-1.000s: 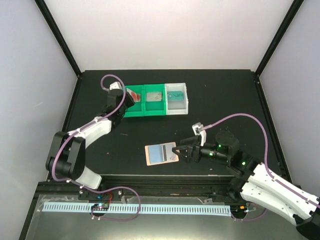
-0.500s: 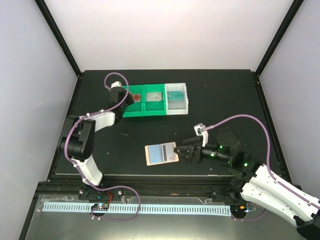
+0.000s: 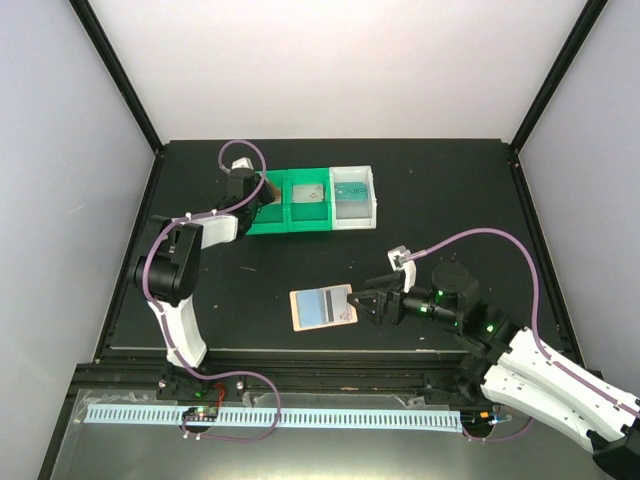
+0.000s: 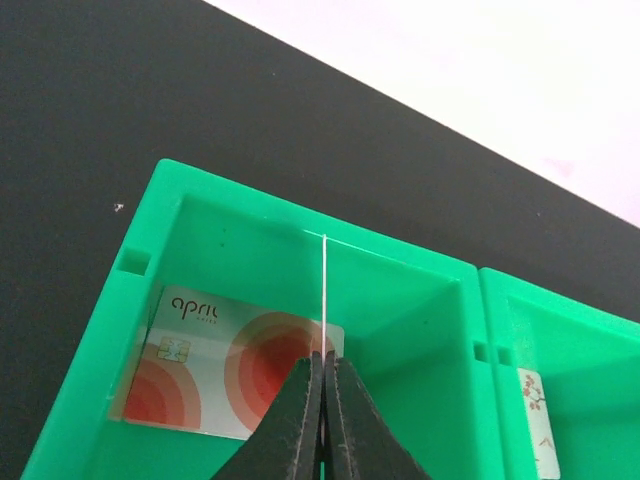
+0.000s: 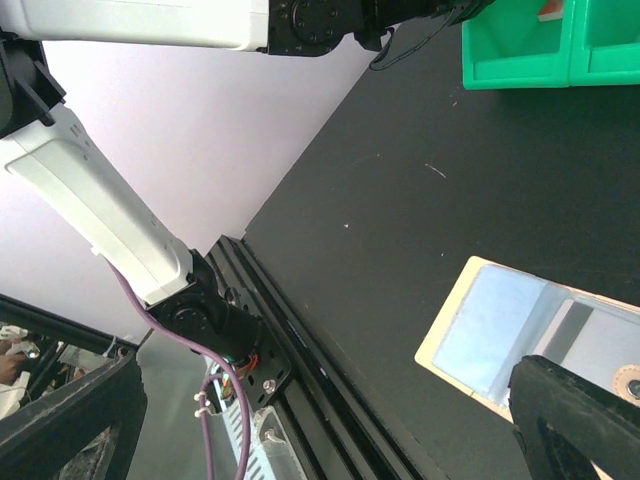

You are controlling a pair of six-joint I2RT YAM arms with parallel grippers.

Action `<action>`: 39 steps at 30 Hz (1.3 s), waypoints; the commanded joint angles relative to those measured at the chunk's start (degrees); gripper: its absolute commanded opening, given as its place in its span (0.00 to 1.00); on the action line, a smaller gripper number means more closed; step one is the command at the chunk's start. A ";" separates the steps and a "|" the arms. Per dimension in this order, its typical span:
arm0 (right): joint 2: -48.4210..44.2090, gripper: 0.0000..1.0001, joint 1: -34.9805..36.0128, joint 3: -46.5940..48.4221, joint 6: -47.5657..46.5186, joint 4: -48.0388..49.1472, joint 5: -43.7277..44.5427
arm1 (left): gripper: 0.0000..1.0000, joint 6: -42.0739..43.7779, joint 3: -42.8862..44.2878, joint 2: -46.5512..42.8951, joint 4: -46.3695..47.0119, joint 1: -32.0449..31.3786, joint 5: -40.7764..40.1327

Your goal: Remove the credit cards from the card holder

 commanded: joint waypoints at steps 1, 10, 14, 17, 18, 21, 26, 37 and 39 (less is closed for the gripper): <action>-0.48 1.00 0.11 1.35 0.20 -0.56 1.21 | 0.03 1.98 3.13 1.68 0.76 0.43 0.16; 0.55 1.00 0.14 2.05 0.19 -1.09 0.77 | 0.10 4.44 6.05 2.49 -2.94 0.58 -0.37; 0.47 1.00 0.10 1.56 0.81 -0.41 0.47 | 0.13 4.76 7.65 3.19 -5.17 0.66 0.11; 0.19 1.00 0.16 1.49 1.09 -0.62 0.26 | 0.17 4.88 8.68 2.95 -6.96 0.67 0.55; 0.03 1.00 0.16 1.42 1.15 -0.87 0.46 | 0.17 5.12 9.01 2.69 -7.55 0.67 0.67; -0.44 1.00 0.16 0.80 1.70 -1.02 0.60 | 0.19 5.85 10.82 1.98 -10.99 0.66 0.38; -1.22 1.00 0.11 -0.58 3.31 0.24 0.02 | 0.29 6.95 12.74 -2.05 -15.27 0.71 1.24; -1.39 1.00 0.13 -3.36 8.00 1.38 0.62 | 0.70 7.29 13.32 -16.33 -35.33 0.73 5.98; -1.41 1.00 0.09 -3.45 7.61 1.05 0.84 | 0.76 7.21 11.38 -19.87 -37.38 0.69 7.83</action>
